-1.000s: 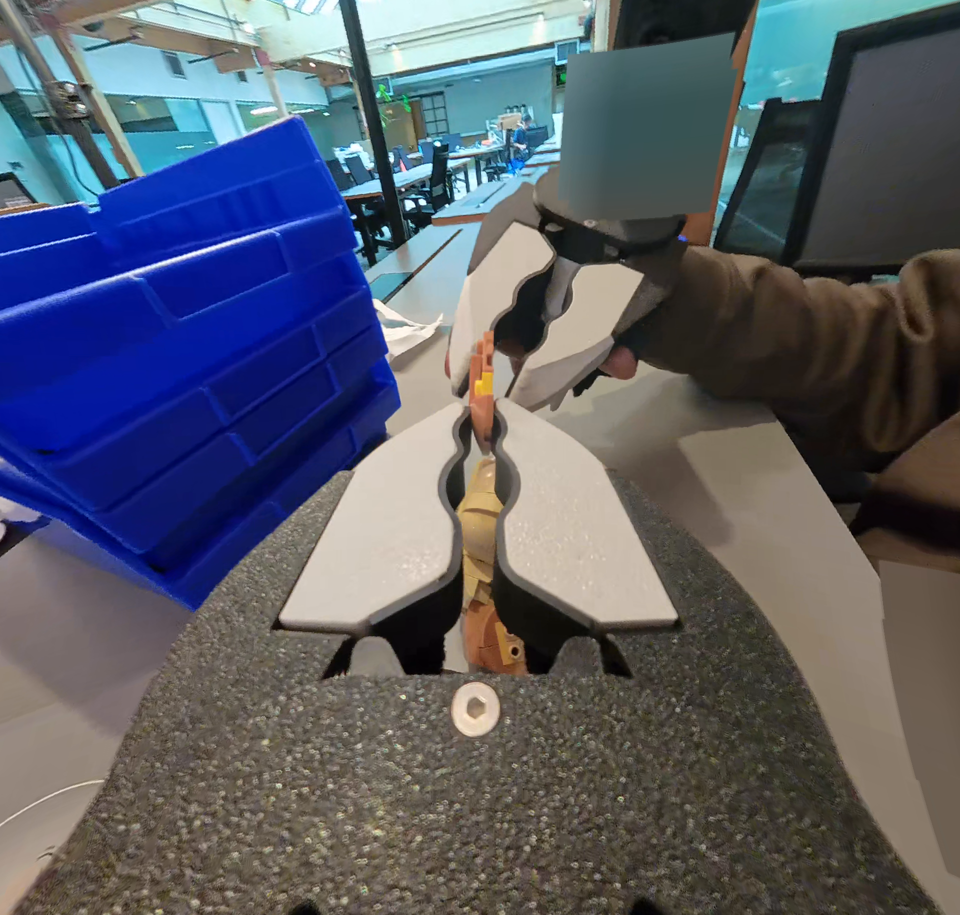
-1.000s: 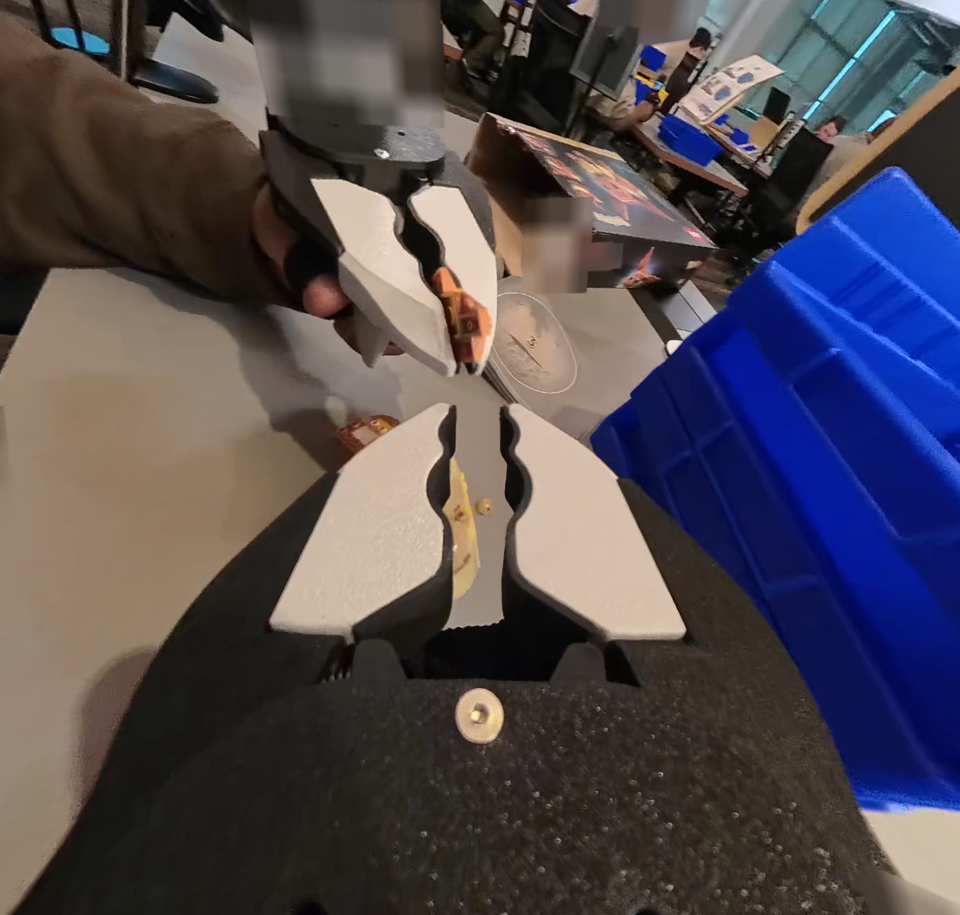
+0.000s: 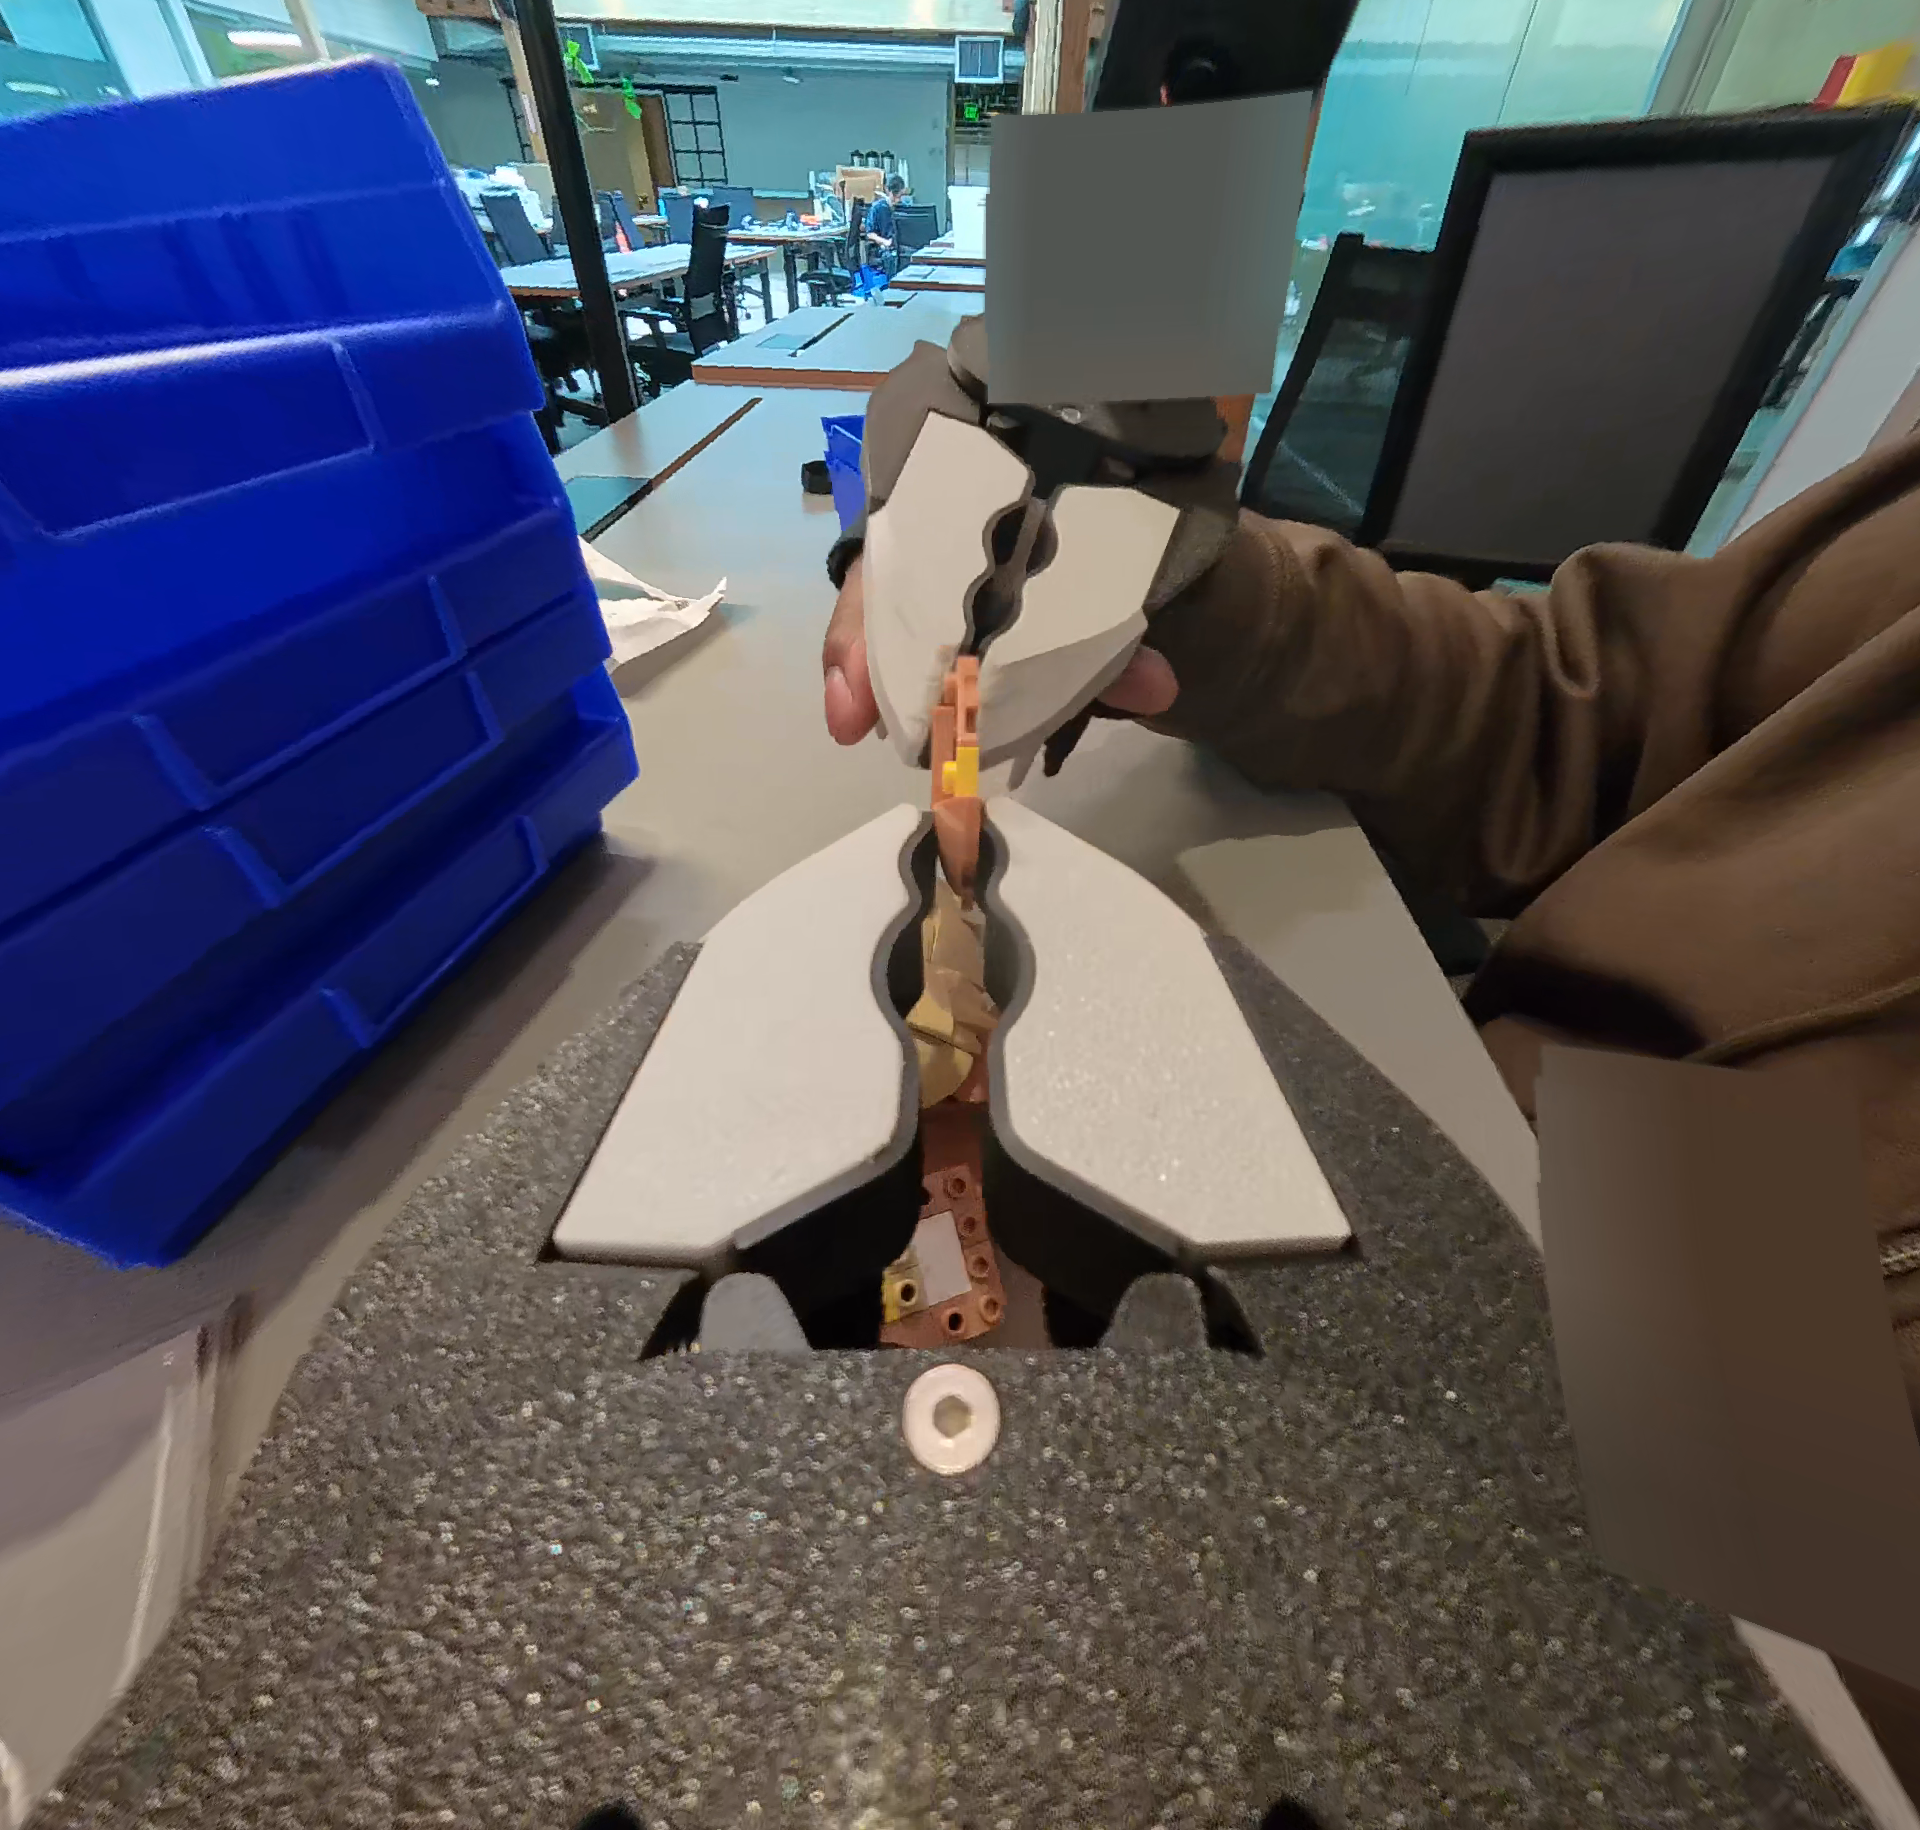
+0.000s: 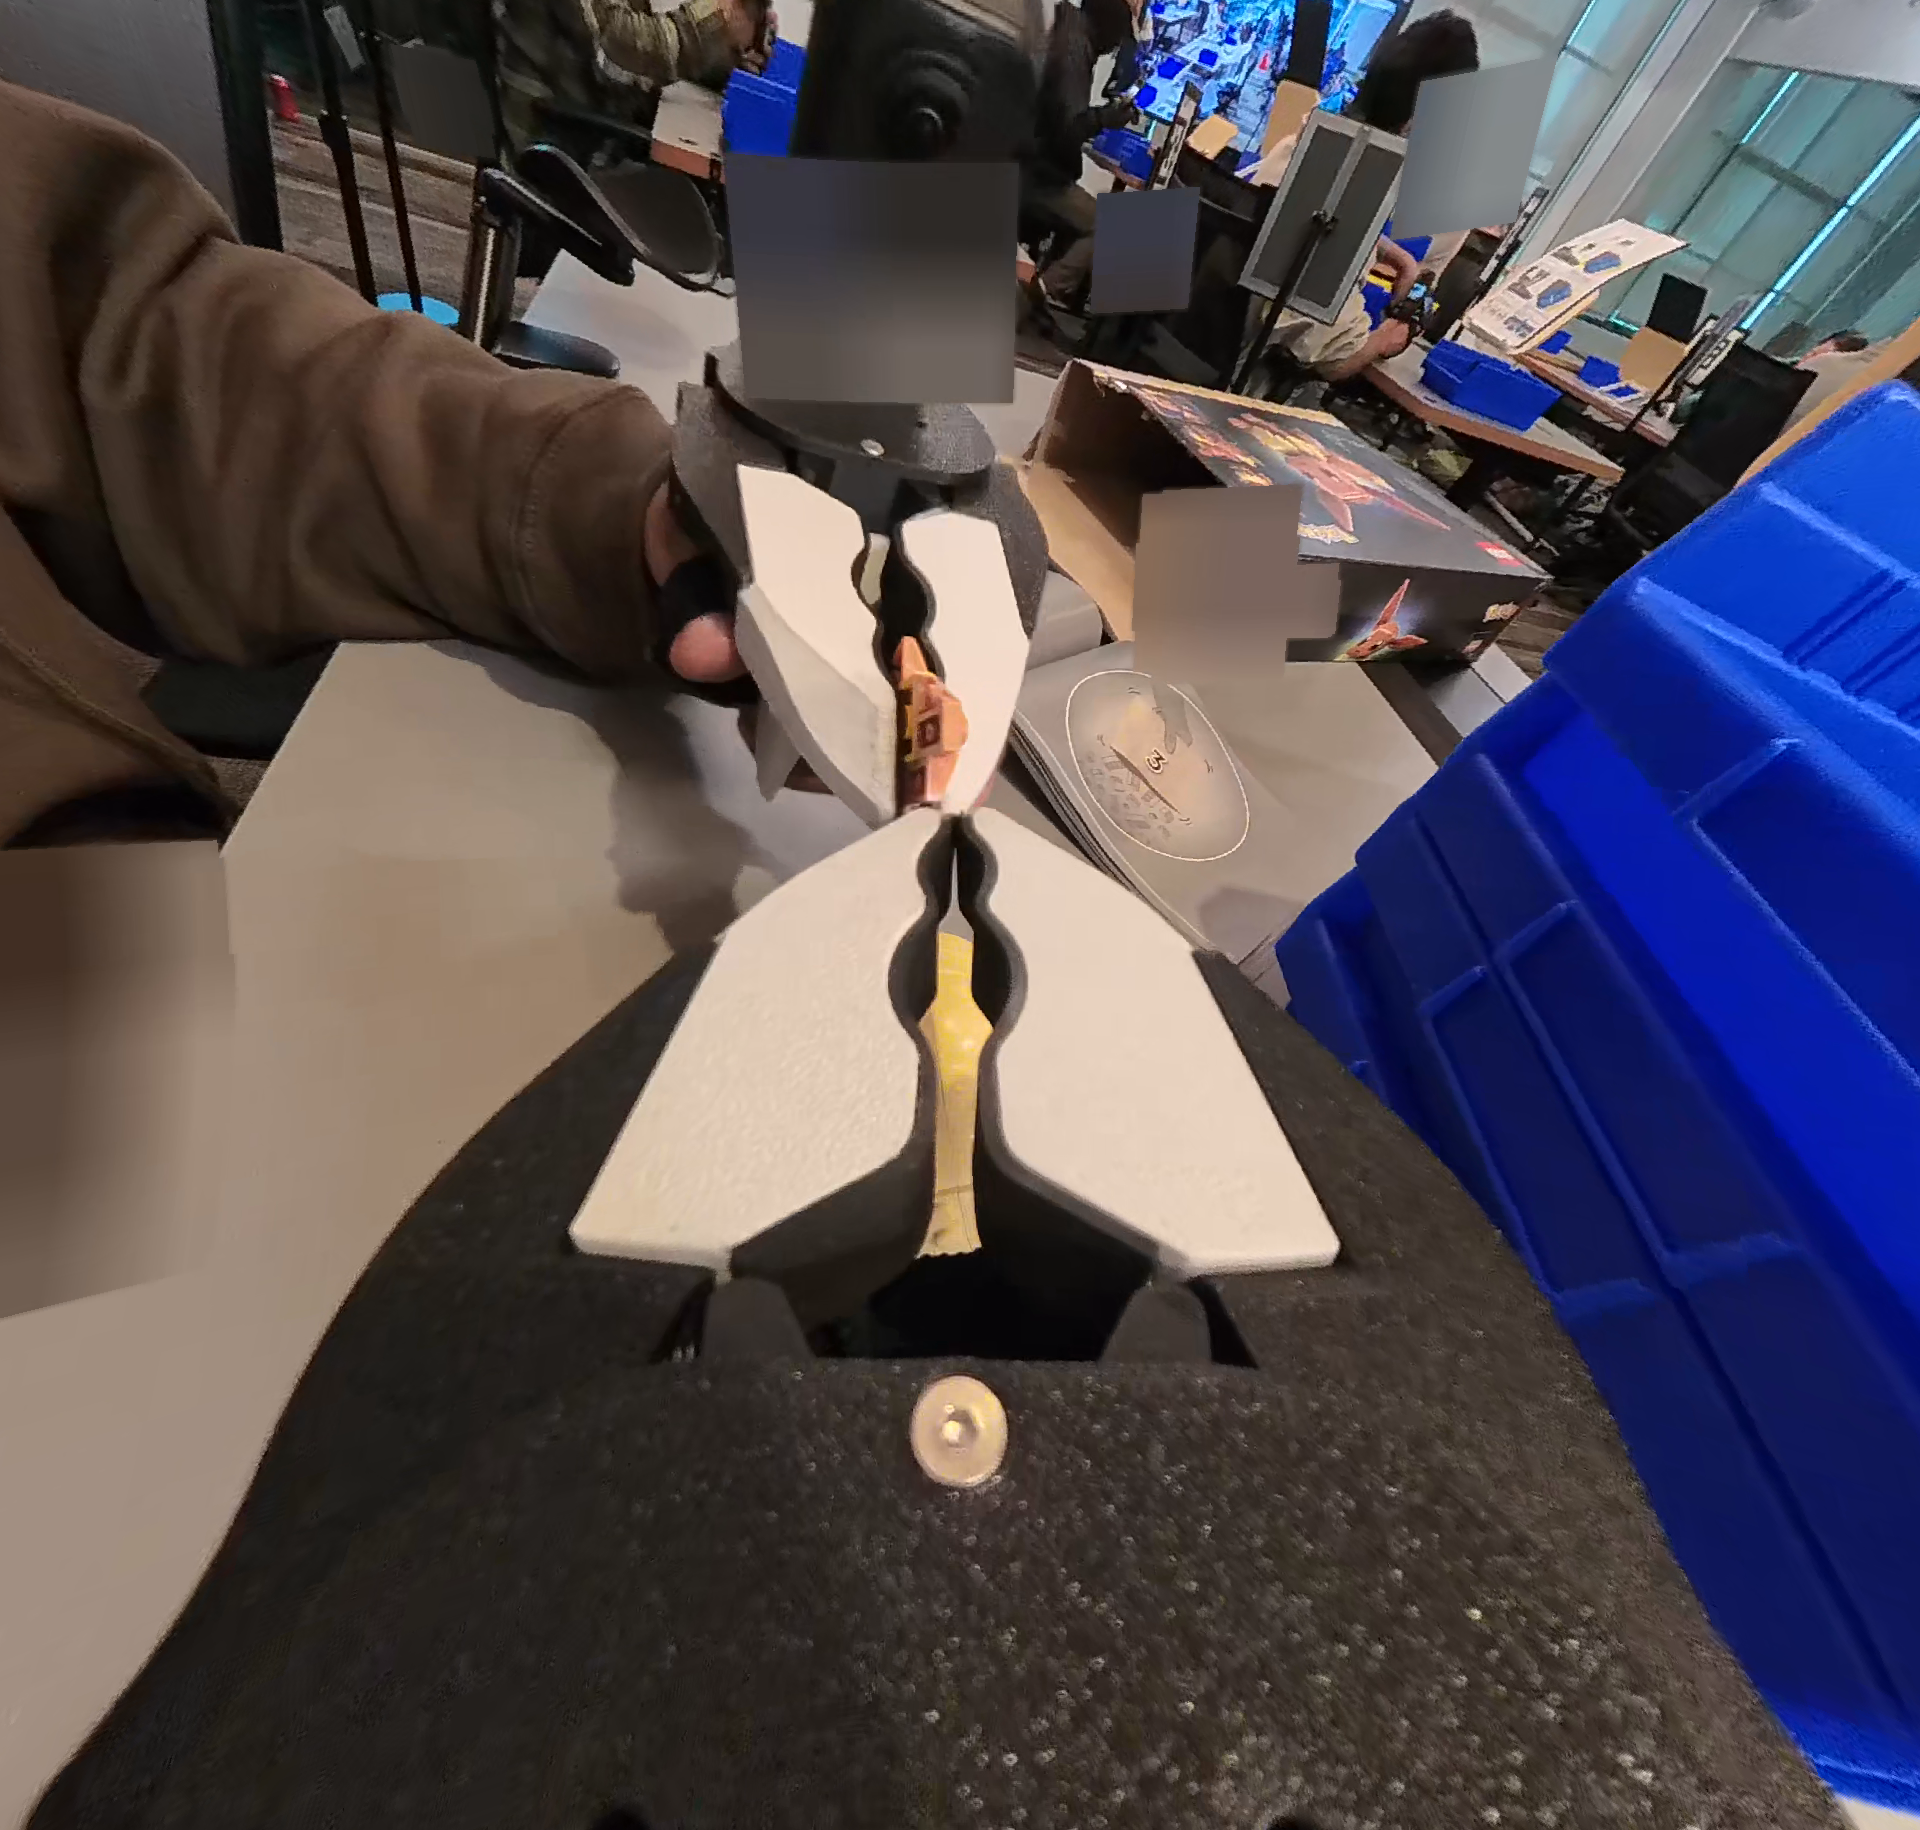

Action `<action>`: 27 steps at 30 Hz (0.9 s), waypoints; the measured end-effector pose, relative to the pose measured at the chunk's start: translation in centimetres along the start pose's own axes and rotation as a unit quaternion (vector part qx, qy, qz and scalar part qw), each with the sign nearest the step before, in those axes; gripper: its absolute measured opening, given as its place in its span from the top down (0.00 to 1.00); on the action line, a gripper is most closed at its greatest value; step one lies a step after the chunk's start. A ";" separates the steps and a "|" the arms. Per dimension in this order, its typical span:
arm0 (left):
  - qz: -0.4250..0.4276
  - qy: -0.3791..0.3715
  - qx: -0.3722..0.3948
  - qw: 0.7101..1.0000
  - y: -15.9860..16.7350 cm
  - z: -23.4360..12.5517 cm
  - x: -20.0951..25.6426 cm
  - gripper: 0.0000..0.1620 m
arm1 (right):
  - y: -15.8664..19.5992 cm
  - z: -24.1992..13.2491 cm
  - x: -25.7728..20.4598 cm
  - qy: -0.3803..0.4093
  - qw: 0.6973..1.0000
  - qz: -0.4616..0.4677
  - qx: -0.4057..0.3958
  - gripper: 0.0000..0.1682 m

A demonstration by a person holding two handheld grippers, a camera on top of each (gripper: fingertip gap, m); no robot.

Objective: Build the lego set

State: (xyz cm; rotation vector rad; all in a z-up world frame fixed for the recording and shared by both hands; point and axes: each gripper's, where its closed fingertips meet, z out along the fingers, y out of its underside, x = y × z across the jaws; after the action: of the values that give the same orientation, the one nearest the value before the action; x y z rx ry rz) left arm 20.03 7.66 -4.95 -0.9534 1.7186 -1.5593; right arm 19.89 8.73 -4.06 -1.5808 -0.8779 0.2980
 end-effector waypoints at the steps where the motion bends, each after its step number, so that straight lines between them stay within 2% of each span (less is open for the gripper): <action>1: 0.017 -0.008 -0.005 1.000 0.0 0.0 0.0 0.96 | -0.1 -0.1 -0.1 -0.003 1.000 -0.001 0.004 1.00; 6: 0.095 -0.035 -0.018 0.995 -0.2 0.0 0.2 0.96 | -0.2 0.0 -0.9 -0.018 1.000 -0.018 0.005 0.97; 21: 0.076 -0.037 -0.016 0.996 -0.1 0.2 0.0 0.95 | -0.7 -0.1 -0.6 -0.003 0.999 -0.035 0.010 0.97; 27: 0.123 -0.079 -0.002 0.989 -1.0 -0.4 -0.8 0.92 | -0.9 -0.6 0.0 0.014 0.999 -0.042 0.012 0.97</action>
State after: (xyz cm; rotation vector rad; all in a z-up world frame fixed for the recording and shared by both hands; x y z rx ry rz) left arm 20.22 8.51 -3.93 -0.8103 1.6589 -1.2868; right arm 19.92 8.24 -3.08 -1.5187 -0.9132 0.2245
